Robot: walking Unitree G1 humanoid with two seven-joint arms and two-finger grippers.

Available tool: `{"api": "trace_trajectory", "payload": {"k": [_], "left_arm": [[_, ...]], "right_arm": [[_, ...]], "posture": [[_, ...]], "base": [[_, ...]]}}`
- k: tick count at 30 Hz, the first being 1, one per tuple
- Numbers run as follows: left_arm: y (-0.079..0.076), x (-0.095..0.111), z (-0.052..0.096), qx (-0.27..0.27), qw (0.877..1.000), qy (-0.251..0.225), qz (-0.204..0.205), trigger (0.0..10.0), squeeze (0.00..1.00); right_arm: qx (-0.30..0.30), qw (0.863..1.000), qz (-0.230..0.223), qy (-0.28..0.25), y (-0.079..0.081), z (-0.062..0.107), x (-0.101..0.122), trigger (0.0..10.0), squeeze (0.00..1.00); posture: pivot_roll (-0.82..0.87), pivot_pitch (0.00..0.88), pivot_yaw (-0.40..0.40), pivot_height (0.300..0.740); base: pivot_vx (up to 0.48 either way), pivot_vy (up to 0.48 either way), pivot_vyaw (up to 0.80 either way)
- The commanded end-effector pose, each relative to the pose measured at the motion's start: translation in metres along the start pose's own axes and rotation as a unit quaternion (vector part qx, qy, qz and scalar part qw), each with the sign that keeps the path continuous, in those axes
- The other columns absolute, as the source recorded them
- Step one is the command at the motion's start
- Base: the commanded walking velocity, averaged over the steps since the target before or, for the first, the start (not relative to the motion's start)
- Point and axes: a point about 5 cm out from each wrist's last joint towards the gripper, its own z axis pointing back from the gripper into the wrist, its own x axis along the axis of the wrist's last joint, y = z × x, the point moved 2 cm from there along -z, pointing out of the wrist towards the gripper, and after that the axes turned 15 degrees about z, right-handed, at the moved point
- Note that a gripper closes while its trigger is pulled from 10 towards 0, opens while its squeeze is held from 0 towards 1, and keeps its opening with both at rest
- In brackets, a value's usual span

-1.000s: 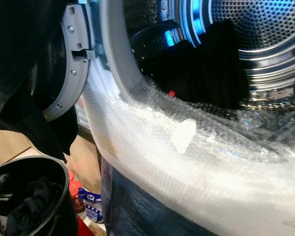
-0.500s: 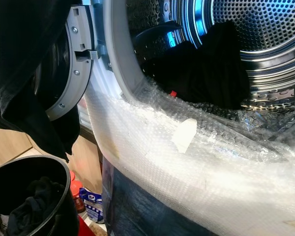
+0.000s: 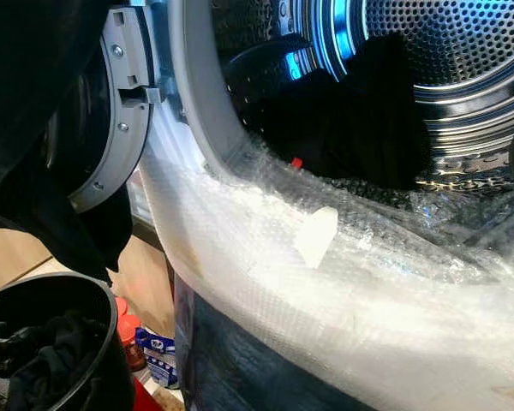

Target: Clothes washing

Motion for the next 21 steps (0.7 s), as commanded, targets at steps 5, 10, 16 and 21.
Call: {"api": "trace_trajectory", "payload": {"k": [5,10,16,21], "left_arm": [[0.006,-0.011,-0.004,0.021,0.999,0.020,0.040,10.0,1.00],[0.006,-0.012,-0.006,0.018,0.998,0.020,0.053,10.0,1.00],[0.003,-0.013,-0.010,0.018,0.998,0.025,0.063,10.0,1.00],[0.009,-0.017,-0.011,0.030,0.998,0.038,0.045,10.0,1.00]], "right_arm": [[0.000,1.000,-0.010,0.005,0.000,0.000,-0.004,10.0,0.00],[0.001,1.000,-0.012,0.004,0.001,0.000,-0.002,10.0,0.00],[0.002,1.000,-0.009,0.005,0.001,0.000,-0.001,10.0,0.00],[0.005,1.000,-0.004,0.007,0.002,0.000,0.000,10.0,0.00]], "posture": [[0.06,0.000,-0.068,0.740],[0.05,0.000,-0.065,0.740],[0.04,0.000,-0.055,0.740],[0.05,0.000,-0.056,0.740]], "base": [[0.000,0.000,0.00],[0.000,0.000,0.00],[0.000,0.000,0.00],[0.000,0.000,0.00]]}}
